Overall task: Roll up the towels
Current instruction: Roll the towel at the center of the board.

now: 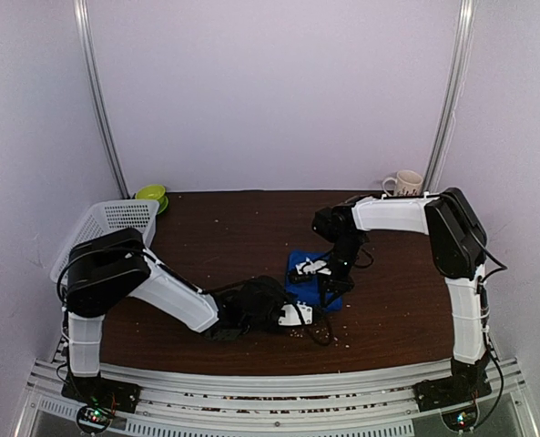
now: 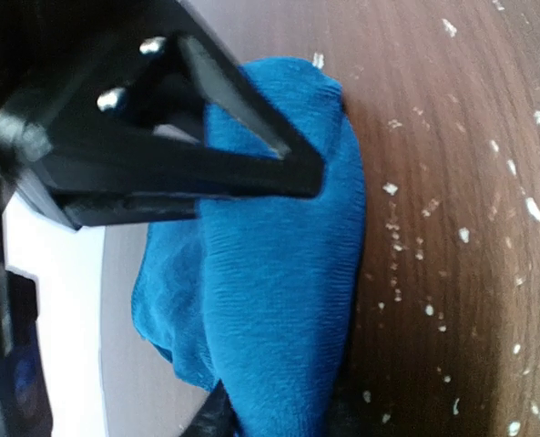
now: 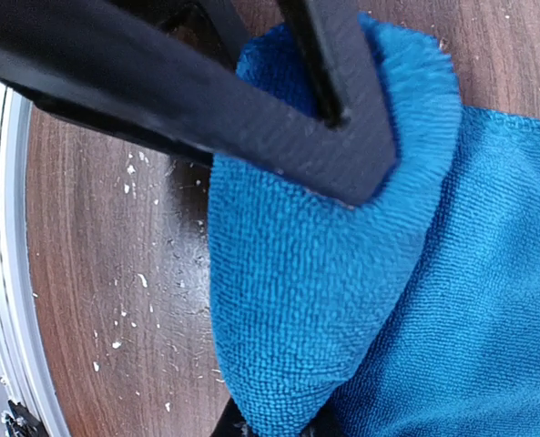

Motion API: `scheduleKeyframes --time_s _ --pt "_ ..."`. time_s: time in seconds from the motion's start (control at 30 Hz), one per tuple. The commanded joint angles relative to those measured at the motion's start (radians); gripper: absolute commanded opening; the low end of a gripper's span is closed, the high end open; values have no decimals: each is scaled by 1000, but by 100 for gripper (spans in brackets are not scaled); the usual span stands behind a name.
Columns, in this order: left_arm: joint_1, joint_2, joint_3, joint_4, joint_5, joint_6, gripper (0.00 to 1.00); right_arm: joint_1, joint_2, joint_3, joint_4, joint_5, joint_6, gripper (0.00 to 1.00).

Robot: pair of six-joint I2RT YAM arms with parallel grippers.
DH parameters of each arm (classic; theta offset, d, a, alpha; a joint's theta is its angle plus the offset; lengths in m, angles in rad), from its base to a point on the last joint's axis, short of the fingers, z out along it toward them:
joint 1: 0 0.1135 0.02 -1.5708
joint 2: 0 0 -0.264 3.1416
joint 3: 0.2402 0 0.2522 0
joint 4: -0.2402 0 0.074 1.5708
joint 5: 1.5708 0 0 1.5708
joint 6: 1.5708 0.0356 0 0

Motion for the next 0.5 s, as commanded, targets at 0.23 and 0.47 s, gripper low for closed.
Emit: scheduleKeyframes --time_s 0.23,0.47 --pt "39 52 129 -255 106 -81 0 -17 -25 -41 -25 42 -18 24" --pt "70 22 204 -456 275 -176 0 -87 -265 -155 135 105 31 54"
